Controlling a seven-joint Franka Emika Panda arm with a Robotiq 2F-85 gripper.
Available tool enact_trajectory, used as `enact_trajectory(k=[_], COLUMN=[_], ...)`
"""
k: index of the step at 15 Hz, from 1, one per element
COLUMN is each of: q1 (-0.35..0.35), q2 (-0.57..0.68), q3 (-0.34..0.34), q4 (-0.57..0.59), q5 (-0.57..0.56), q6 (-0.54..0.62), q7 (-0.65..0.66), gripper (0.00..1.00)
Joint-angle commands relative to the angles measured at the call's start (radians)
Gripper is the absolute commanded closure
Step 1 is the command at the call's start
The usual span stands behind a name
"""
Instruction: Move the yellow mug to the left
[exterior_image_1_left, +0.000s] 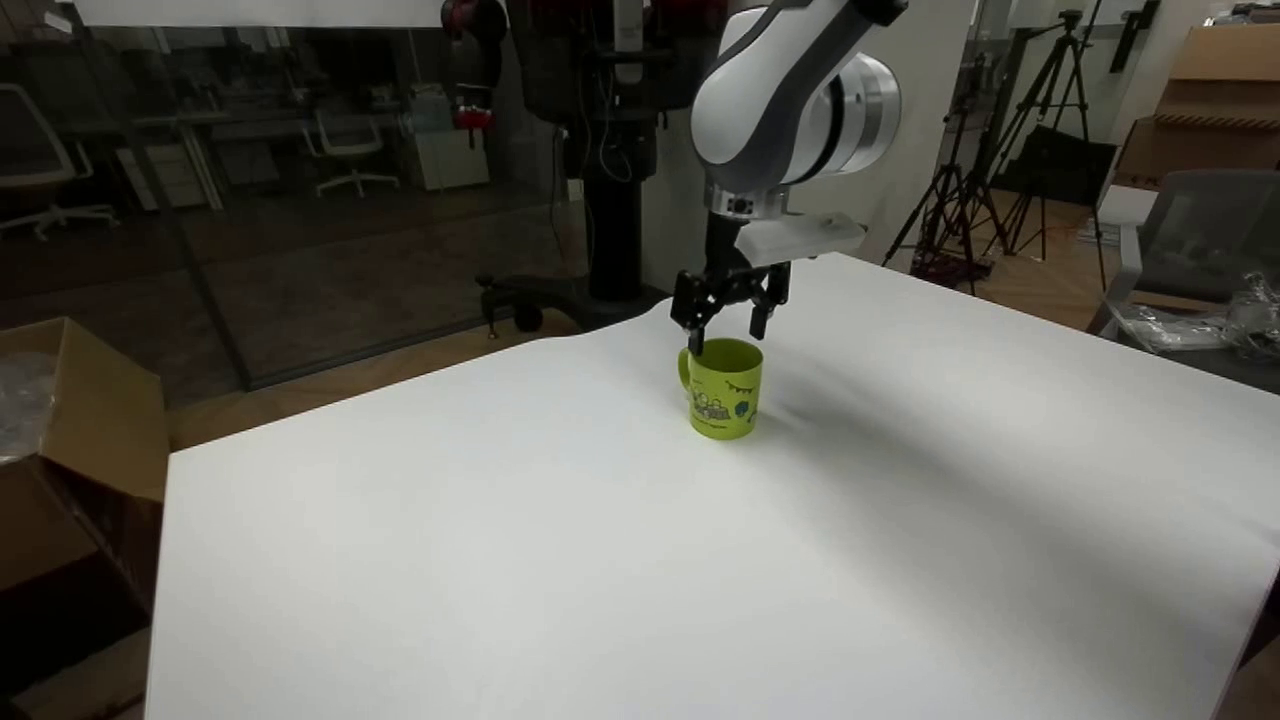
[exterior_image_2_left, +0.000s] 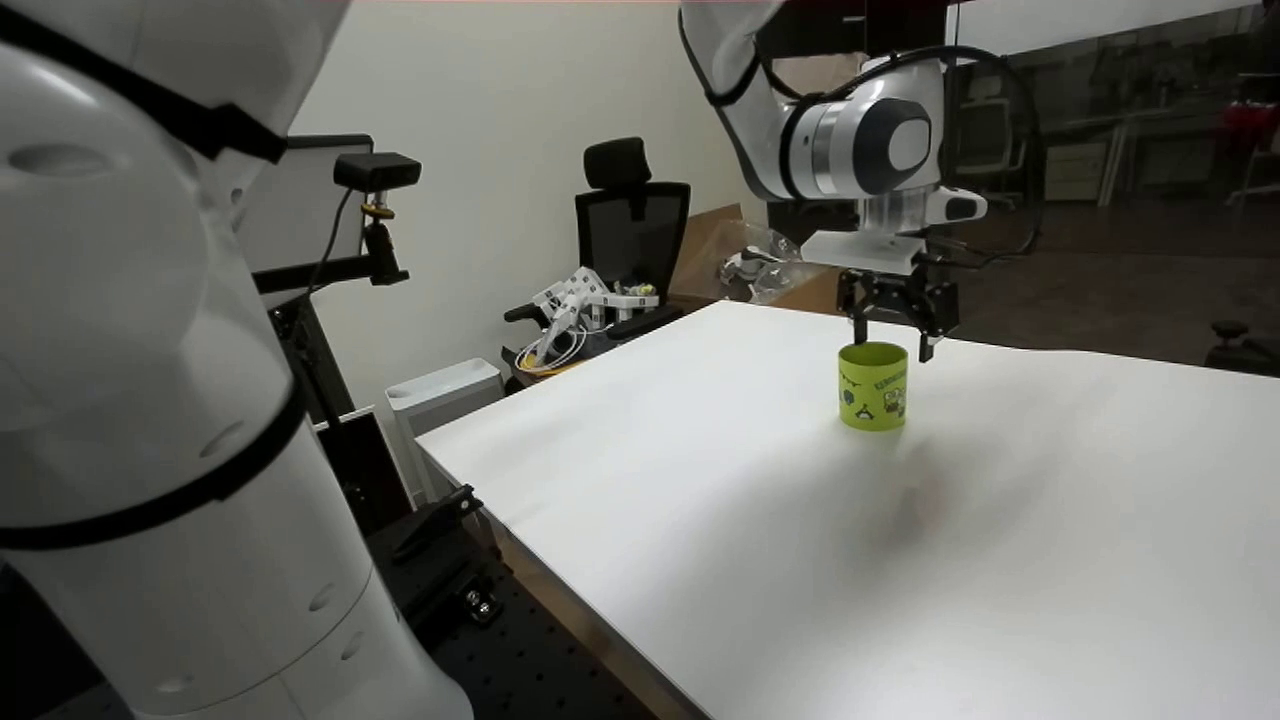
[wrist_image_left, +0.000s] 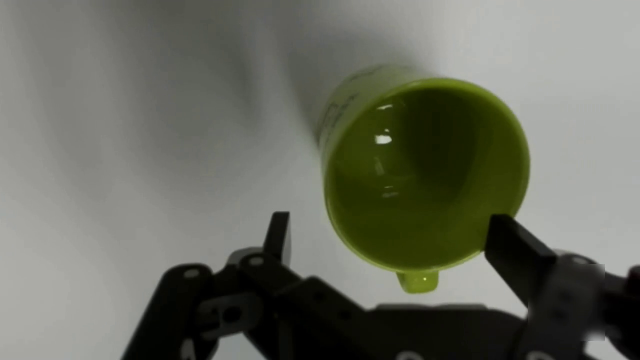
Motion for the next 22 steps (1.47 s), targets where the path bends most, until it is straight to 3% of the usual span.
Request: enact_trajectory(k=[1,3,4,8,17,18,19,22], q1=[0.023,0.028,0.013,0.011,-0.029,-0.031,-0.032,-0.040], q2=[-0.140,-0.171,-0.101,-0.140,-0.048,-0.038,-0.028,-0.004], q3=[-0.030,-0.050,-0.028,-0.039,-0.025,-0.027,-0.030,-0.029], q4=[-0.176,-0.194,-0.127,-0.162,-0.108,-0.102,-0.095,-0.072], q5=[0.013,0.001,0.003,0.000,0.021,0.021,0.018,0.018], q6=[0.041,0.019,0.019,0.017,0.006,0.009,0.015,0.018], q7=[0.090,0.123,0.068,0.076,0.008,0.010,0.011,0.008], gripper=[0.00,0.00,0.00,0.00,0.00,0.25,0.26,0.47])
